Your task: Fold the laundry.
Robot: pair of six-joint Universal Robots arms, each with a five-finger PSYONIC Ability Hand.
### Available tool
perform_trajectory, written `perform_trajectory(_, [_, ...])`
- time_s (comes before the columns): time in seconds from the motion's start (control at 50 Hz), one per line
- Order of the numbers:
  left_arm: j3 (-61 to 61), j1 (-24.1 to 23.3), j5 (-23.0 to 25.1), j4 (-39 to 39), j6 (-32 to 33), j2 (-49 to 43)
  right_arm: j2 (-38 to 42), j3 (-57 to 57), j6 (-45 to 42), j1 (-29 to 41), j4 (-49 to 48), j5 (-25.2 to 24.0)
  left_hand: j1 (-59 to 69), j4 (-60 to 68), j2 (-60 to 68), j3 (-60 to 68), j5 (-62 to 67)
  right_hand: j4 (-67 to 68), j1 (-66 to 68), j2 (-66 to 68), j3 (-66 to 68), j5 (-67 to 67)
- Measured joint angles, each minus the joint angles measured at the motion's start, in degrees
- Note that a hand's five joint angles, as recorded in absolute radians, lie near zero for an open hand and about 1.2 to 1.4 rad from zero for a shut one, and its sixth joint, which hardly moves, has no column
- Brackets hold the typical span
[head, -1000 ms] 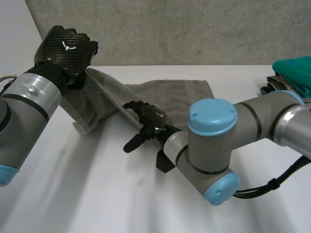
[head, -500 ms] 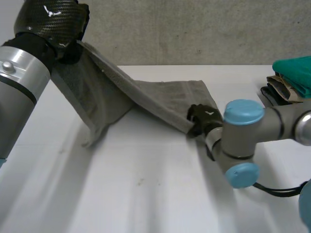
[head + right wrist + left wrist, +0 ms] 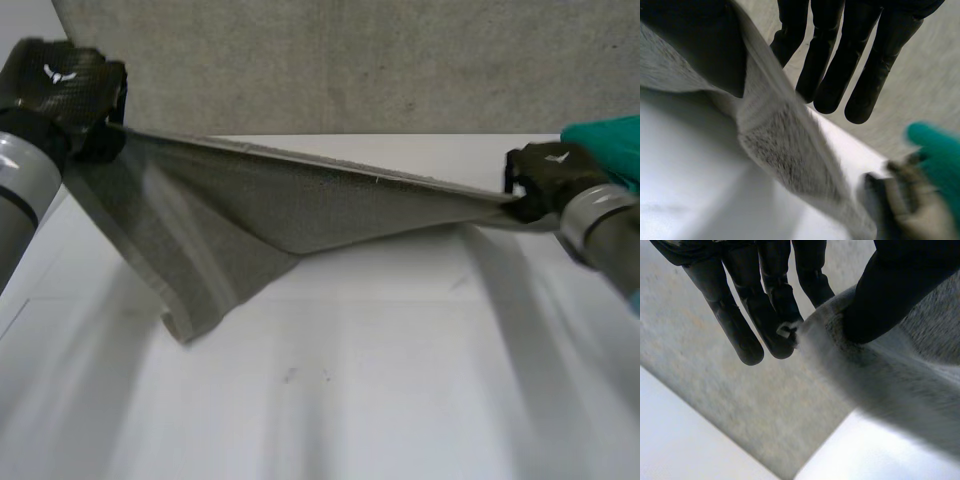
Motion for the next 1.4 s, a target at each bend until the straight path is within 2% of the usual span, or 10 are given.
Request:
perform_trajectory(0.12, [-3.0, 2.3, 0.8, -4.5, 0.1, -0.3, -13.5, -0.8, -20.2, -2.6, 10.6, -1.8, 0.0, 0.0, 0.1, 0.0, 0.0, 0.0, 0.2, 0.0, 0.0, 0.0])
perform_trajectory(0.22, [-4.1, 2.6, 2.2, -7.0, 0.2, -2.6, -15.8, -2.3, -24.2, -2.8, 16.8, -1.8, 0.0, 0.0, 0.1, 0.0, 0.0, 0.0, 0.3, 0.0, 0.0, 0.0])
perform_trajectory(0.44, [4.3, 2.4, 3.2, -7.4, 2.2, -22.5, 2.5, -10.0, -31.5, -1.9, 20.6, 2.3, 0.0, 0.0, 0.1, 0.0, 0.0, 0.0, 0.3, 0.0, 0.0, 0.0])
perform_trajectory(0.6, [22.2, 1.5, 2.2, -0.3, 10.1, -34.5, 11.5, -20.0, -30.8, 0.5, -0.7, 5.6, 0.0, 0.0, 0.1, 0.0, 0.0, 0.0, 0.3, 0.0, 0.0, 0.0])
perform_trajectory(0.62, [26.5, 1.3, 2.0, 6.0, 11.3, -35.5, 11.8, -21.9, -29.1, 1.4, -12.0, 5.8, 0.0, 0.0, 0.1, 0.0, 0.0, 0.1, 0.3, 0.0, 0.0, 0.0])
perform_trajectory(0.68, [31.0, 1.0, 1.8, 17.2, 11.7, -35.3, 11.1, -23.5, -26.5, 2.3, -25.7, 5.6, 0.0, 0.0, 0.1, 0.0, 0.0, 0.2, 0.3, 0.0, 0.0, 0.0])
perform_trajectory(0.8, [33.1, 0.8, 1.0, 32.7, 8.4, -31.0, 9.1, -26.2, -22.3, 3.3, -37.5, 5.2, 0.0, 0.0, 0.1, 0.0, 0.0, 0.2, 0.3, 0.0, 0.0, 0.2])
perform_trajectory(1.0, [22.9, 2.1, -0.6, 27.3, 2.4, -27.7, 8.4, -22.8, -18.6, 3.7, -33.0, 4.9, 0.0, 0.0, 0.1, 0.1, 0.8, 0.2, 0.3, 0.0, 0.0, 0.3])
perform_trajectory(1.28, [0.4, 3.2, 0.2, 25.6, 2.5, -28.9, 12.1, -2.1, -18.1, 3.2, -26.2, 0.4, 0.0, 0.1, 0.1, 0.1, 0.8, 0.2, 0.3, 0.0, 0.0, 0.3])
perform_trajectory(1.4, [-7.7, 2.5, 0.3, 24.5, 3.9, -27.1, 11.1, 3.3, -18.6, 3.0, -16.4, -0.9, 0.0, 0.1, 0.1, 0.1, 0.8, 0.2, 0.3, 0.0, 0.0, 0.3])
